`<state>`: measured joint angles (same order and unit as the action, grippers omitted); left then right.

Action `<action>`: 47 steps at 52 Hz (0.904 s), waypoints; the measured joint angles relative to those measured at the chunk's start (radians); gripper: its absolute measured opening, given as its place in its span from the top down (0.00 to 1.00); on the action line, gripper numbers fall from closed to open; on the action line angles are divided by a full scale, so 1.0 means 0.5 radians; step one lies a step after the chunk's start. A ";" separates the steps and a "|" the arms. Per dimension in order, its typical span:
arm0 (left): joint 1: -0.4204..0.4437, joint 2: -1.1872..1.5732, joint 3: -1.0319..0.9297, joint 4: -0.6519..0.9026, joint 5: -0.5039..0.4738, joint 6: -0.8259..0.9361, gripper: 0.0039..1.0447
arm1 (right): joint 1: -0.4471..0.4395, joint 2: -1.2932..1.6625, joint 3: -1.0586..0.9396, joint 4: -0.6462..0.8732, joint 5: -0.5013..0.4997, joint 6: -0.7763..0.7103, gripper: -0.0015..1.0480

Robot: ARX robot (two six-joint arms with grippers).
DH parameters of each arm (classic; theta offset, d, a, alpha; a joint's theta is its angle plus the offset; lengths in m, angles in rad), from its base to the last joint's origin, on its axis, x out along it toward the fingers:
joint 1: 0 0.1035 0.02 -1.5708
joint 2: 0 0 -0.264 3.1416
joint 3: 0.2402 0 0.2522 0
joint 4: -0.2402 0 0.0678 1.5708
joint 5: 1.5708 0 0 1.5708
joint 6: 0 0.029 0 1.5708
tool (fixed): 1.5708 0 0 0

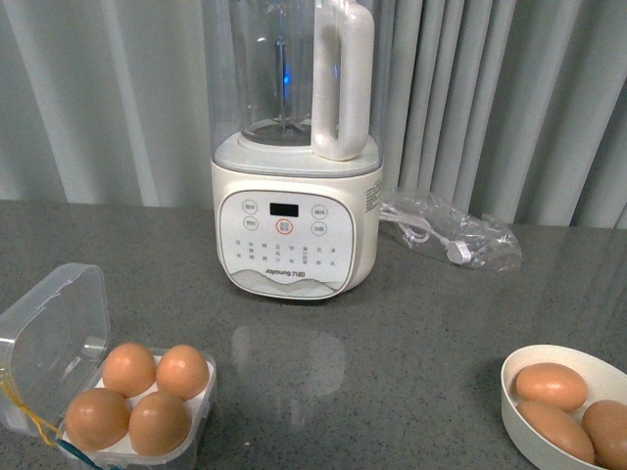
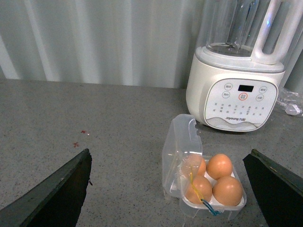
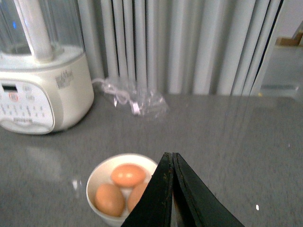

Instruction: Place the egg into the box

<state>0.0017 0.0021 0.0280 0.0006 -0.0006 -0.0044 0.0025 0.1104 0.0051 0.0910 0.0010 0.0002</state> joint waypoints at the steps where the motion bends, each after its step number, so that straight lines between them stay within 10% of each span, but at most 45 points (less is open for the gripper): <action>1: 0.000 0.000 0.000 0.000 -0.001 0.000 0.06 | 0.000 -0.058 0.000 -0.076 -0.001 -0.001 0.97; 13: 0.000 0.000 0.000 0.000 0.000 0.000 0.06 | -0.001 -0.212 0.000 -0.181 -0.003 -0.002 0.93; 39: 0.000 -0.002 0.000 0.000 0.000 0.000 0.06 | -0.001 -0.212 0.000 -0.181 -0.003 -0.002 0.12; 47: 0.000 -0.002 0.000 0.000 0.000 0.000 0.06 | -0.001 -0.212 0.000 -0.181 -0.003 -0.001 0.08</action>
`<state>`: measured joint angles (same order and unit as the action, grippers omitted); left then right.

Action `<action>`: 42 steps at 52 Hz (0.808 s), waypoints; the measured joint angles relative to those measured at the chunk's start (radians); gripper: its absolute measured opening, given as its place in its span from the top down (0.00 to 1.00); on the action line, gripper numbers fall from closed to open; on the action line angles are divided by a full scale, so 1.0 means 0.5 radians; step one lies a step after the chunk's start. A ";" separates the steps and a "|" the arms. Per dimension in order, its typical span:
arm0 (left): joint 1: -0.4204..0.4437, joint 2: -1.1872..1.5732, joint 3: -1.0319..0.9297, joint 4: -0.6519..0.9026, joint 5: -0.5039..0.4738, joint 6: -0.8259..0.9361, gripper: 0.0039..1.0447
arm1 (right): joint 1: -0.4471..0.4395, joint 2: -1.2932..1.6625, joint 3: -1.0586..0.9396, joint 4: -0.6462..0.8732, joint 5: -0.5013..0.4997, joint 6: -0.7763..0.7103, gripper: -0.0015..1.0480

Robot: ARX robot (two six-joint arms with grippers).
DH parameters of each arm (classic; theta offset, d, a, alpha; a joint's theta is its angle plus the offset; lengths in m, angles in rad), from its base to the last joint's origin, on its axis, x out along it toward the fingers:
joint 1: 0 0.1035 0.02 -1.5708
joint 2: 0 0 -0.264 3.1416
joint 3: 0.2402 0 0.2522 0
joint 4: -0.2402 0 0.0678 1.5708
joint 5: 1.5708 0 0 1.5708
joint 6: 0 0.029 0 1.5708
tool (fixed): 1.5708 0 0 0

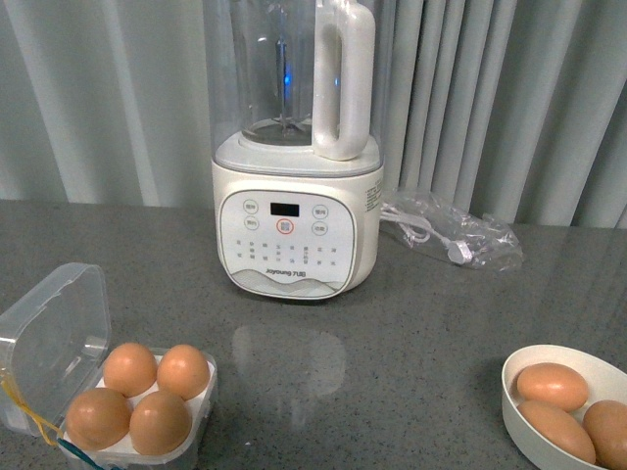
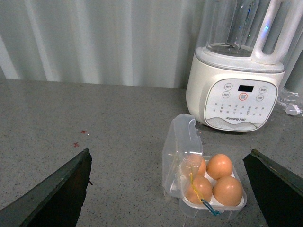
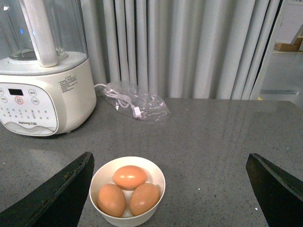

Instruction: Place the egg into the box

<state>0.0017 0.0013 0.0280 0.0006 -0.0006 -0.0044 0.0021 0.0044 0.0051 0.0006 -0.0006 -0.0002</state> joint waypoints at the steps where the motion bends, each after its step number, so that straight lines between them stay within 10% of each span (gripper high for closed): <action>1: 0.000 0.000 0.000 0.000 0.000 0.000 0.06 | 0.000 0.000 0.000 0.000 0.000 0.000 0.07; 19: 0.000 0.000 0.000 -0.001 0.002 -0.001 0.06 | 0.000 0.000 0.000 0.000 0.000 0.000 0.07; 26: 0.124 0.242 0.092 -0.173 0.403 -0.192 0.06 | 0.000 0.000 0.000 0.000 -0.003 0.000 0.07; 42: 0.311 1.581 0.500 0.967 0.429 0.091 0.06 | 0.000 -0.001 0.000 0.000 -0.001 0.000 0.07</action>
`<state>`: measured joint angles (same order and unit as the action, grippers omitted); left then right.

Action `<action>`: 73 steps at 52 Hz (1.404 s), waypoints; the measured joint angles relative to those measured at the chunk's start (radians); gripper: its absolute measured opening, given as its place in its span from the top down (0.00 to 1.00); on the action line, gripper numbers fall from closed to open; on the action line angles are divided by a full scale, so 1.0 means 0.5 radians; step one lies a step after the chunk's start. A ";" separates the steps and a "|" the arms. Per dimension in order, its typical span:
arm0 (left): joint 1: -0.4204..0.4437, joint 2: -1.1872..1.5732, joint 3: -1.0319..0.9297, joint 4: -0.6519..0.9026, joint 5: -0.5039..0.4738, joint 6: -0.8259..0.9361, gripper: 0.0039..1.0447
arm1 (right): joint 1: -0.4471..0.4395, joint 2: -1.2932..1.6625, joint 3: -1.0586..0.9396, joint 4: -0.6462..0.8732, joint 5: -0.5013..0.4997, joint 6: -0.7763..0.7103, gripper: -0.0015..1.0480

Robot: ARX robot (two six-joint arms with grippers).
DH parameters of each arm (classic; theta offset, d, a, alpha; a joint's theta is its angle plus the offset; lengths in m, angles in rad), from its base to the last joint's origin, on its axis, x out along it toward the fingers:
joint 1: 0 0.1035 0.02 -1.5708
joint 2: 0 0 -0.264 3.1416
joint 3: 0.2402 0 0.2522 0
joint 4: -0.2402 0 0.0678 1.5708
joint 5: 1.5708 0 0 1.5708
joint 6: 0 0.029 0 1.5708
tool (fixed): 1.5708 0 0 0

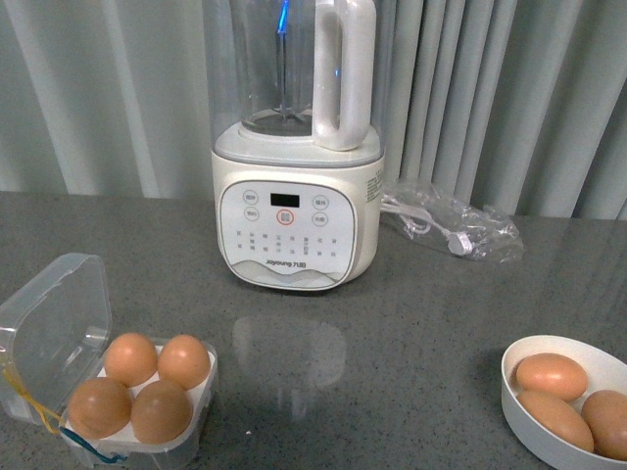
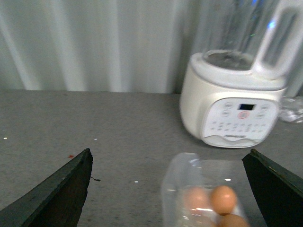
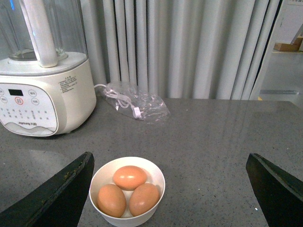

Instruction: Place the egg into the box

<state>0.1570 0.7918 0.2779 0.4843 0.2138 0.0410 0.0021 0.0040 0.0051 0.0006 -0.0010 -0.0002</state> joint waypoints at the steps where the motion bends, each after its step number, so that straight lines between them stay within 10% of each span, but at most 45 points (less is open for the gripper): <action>1: 0.014 0.126 0.008 0.107 -0.023 0.060 0.06 | 0.000 0.000 0.000 0.000 0.000 0.000 0.07; 31: 0.101 1.347 0.337 0.807 -0.530 0.594 0.06 | 0.000 0.000 0.000 0.000 0.000 0.000 0.07; 73: -0.279 1.247 0.231 0.397 -0.312 0.613 0.06 | 0.000 0.000 0.000 0.000 0.000 0.000 0.07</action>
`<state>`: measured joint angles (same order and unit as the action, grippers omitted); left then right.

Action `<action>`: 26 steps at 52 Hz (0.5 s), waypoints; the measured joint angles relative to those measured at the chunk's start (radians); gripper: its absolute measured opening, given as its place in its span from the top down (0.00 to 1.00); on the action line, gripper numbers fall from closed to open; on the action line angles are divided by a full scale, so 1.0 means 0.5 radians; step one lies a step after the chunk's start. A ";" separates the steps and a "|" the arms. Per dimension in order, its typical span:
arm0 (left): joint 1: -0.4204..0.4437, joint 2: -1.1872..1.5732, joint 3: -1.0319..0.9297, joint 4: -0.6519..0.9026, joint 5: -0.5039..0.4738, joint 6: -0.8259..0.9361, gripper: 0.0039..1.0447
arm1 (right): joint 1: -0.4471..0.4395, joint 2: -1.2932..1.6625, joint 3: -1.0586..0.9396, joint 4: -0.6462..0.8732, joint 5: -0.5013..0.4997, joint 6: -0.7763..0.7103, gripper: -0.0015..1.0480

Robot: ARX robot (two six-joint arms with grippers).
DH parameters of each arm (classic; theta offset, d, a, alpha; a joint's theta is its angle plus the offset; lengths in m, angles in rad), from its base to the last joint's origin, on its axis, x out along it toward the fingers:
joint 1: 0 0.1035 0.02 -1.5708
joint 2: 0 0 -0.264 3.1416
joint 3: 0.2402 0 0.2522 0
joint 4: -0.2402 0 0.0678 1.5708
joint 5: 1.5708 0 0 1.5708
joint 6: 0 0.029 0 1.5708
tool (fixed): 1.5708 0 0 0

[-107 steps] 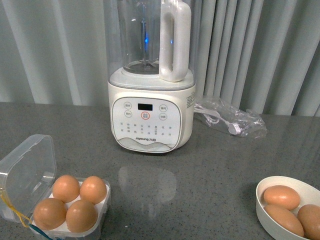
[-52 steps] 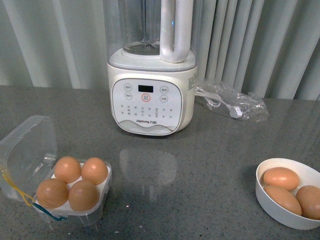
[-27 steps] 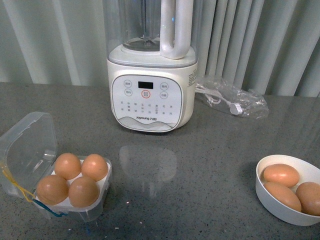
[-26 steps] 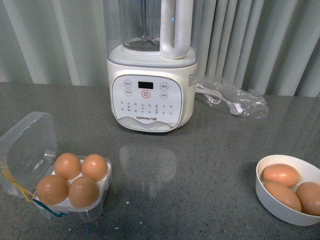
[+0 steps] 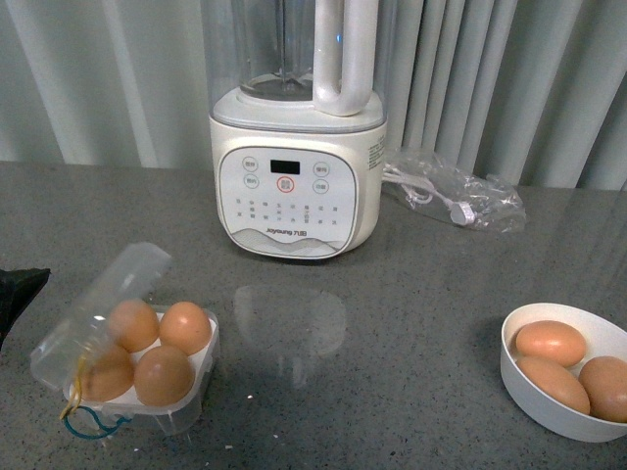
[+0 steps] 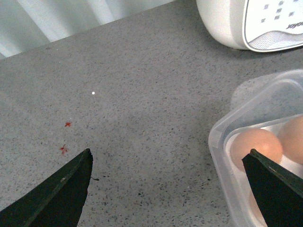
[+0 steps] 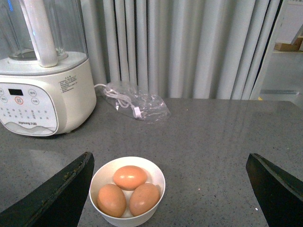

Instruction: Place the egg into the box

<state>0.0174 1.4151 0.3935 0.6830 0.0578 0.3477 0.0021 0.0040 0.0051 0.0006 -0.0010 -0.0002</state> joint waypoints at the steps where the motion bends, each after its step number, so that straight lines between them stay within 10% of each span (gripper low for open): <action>1: 0.000 -0.014 0.001 -0.021 0.006 -0.016 0.06 | 0.000 0.000 0.000 0.000 0.000 0.000 0.07; 26: 0.246 -0.653 -0.059 -0.621 0.371 -0.939 0.06 | 0.000 0.000 0.000 0.000 0.000 0.000 0.07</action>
<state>0.1406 1.0885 0.3641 0.3725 0.2432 -0.1219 0.0021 0.0040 0.0051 0.0006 -0.0010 -0.0002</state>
